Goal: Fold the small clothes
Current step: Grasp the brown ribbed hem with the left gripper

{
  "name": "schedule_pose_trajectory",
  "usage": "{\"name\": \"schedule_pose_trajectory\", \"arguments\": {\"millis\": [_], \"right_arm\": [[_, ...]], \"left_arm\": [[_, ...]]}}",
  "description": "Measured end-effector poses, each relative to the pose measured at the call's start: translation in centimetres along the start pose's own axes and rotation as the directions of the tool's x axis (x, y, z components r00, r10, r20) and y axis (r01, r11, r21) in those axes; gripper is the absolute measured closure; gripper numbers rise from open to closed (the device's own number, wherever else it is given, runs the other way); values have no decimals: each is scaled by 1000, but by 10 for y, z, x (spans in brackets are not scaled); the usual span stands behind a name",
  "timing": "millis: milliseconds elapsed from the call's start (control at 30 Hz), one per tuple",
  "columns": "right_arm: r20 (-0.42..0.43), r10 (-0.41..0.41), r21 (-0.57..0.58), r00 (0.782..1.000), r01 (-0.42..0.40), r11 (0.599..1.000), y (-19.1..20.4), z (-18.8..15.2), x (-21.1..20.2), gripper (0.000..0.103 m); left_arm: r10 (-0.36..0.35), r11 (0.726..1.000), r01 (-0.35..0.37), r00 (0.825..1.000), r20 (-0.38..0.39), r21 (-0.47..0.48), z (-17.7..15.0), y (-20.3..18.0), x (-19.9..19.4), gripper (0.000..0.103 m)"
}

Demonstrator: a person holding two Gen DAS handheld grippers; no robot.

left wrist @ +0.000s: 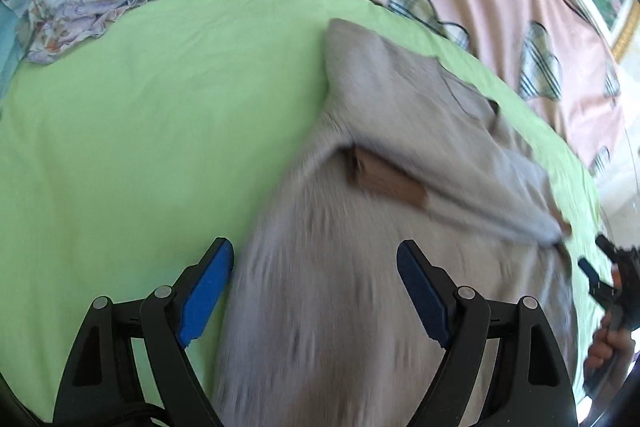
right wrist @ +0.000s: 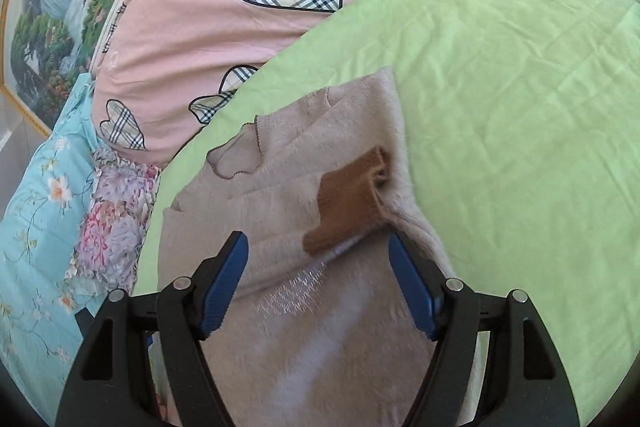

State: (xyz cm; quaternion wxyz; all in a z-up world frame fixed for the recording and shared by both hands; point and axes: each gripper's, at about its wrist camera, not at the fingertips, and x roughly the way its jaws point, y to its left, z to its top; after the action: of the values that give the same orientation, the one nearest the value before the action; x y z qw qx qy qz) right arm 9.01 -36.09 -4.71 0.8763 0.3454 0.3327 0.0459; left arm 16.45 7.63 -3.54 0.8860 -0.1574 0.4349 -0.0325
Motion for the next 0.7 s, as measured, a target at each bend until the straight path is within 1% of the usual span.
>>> {"name": "schedule_pose_trajectory", "arguments": {"millis": [133,267,300,500,633,700], "right_arm": [[-29,18,-34,999,-19,999,-5,-23,-22,29],[-55,38,-56,998,-41,998,-7,-49,-41,29],[-58,41,-64,997,-45,997,-7,-54,-46,29],[-59,43,-80,997,-48,996,-15,-86,-79,29],[-64,27,-117,998,-35,992,-15,-108,-100,29],[-73,18,-135,997,-28,991,-17,-119,-112,29]], "left_arm": [[16,997,-13,999,-38,69,-30,2,-26,19],[-10,994,22,994,-112,108,-64,15,-43,19],[-17,993,30,993,-115,113,-70,19,-48,19],[-44,992,57,993,-114,116,-96,37,-73,19],[-99,990,110,987,-126,88,-110,47,-85,19],[-142,985,154,980,-139,81,-119,48,-89,19]]}}
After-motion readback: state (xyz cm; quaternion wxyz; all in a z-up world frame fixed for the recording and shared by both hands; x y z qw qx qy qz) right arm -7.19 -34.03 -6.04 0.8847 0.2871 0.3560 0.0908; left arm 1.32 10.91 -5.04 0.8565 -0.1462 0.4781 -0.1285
